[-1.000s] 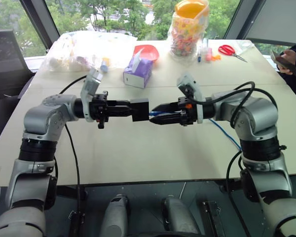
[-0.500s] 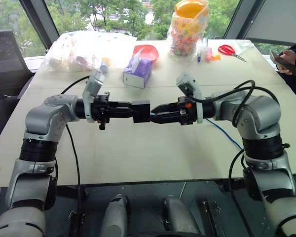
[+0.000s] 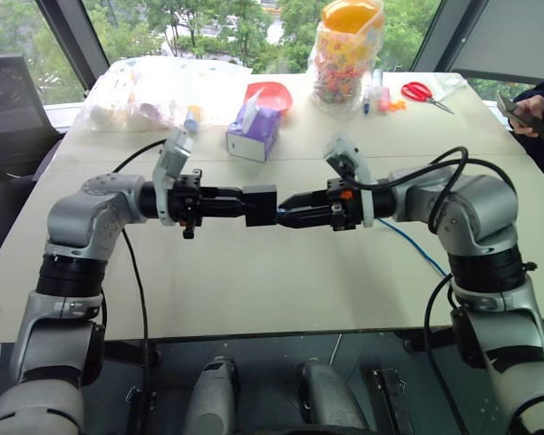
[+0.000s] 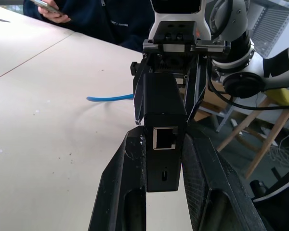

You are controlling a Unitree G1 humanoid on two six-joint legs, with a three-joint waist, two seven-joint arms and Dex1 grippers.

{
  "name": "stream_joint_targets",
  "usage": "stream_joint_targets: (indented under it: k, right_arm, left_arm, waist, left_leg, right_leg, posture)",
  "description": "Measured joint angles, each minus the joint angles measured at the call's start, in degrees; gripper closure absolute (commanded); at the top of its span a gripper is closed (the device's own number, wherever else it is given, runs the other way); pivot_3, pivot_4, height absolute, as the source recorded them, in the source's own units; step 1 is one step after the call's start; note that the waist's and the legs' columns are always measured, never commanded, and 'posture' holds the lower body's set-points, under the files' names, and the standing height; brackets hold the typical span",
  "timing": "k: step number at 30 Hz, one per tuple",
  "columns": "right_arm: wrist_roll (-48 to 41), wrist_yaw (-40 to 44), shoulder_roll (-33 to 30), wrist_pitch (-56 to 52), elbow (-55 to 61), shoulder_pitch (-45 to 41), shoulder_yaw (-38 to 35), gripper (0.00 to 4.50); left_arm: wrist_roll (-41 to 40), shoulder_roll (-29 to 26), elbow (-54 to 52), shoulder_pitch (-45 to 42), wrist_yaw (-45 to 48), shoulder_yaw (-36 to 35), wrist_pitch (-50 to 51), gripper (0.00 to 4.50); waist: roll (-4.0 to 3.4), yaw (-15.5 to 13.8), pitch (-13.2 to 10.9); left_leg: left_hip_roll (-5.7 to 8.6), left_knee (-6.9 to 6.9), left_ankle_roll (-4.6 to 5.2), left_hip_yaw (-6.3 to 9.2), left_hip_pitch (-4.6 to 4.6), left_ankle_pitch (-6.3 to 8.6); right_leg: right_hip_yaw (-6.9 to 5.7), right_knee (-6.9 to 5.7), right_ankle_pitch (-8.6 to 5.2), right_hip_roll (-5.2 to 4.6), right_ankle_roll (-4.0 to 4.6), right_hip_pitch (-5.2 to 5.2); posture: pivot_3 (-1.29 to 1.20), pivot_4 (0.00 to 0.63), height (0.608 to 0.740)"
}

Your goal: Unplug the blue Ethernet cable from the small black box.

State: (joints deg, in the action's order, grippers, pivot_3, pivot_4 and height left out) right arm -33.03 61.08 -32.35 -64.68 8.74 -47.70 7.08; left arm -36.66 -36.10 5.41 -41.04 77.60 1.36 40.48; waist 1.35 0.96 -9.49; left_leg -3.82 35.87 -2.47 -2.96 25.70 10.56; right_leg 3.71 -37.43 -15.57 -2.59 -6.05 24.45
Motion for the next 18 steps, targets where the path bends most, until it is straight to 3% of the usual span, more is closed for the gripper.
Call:
stream_joint_targets:
  k: [2, 5, 7, 18]
  right_arm:
    - [0.0, 0.0, 0.0, 0.2, 0.0, 0.0, 0.2, 2.66]
    - [-0.1, 0.0, -0.1, 0.3, 0.0, 0.0, 0.5, 3.54]
    - [-0.4, 0.2, -0.5, 0.3, -0.1, 0.0, 0.7, 4.46]
    - [-1.1, 0.3, -0.7, 0.4, -0.1, 0.0, 1.0, 4.49]
  left_arm:
    - [0.0, 0.0, 0.0, 0.0, 0.0, 0.0, 0.0, 4.05]
    - [0.0, 0.0, 0.0, 0.0, 0.0, 0.0, 0.0, 4.05]
    - [-0.1, -0.7, -0.2, 0.1, 0.2, -0.1, 0.1, 4.05]
    - [-0.2, -1.1, -0.6, 0.1, 0.7, -0.1, 0.1, 4.05]
  waist:
    - [0.00, 0.0, 0.0]
    - [0.00, 0.0, 0.0]
    - [0.01, 0.0, 0.0]
    - [0.01, 0.0, 0.0]
  left_leg:
    - [0.00, 0.00, 0.00, 0.00, 0.00, 0.00]
    - [0.00, 0.00, 0.00, 0.00, 0.00, 0.00]
    - [0.00, 0.00, 0.00, 0.01, 0.02, 0.00]
    - [0.00, 0.01, 0.00, 0.00, 0.03, 0.00]
  right_leg:
    - [0.00, 0.00, 0.00, 0.00, 0.00, 0.00]
    - [0.00, 0.00, 0.00, 0.00, 0.00, 0.00]
    - [0.00, 0.00, 0.00, 0.00, 0.00, 0.02]
    - [0.00, 0.00, 0.00, 0.00, 0.00, 0.02]
  posture:
    - [0.00, 0.150, 0.735]
    - [0.00, 0.150, 0.735]
    - [0.00, 0.150, 0.735]
    - [0.00, 0.150, 0.735]
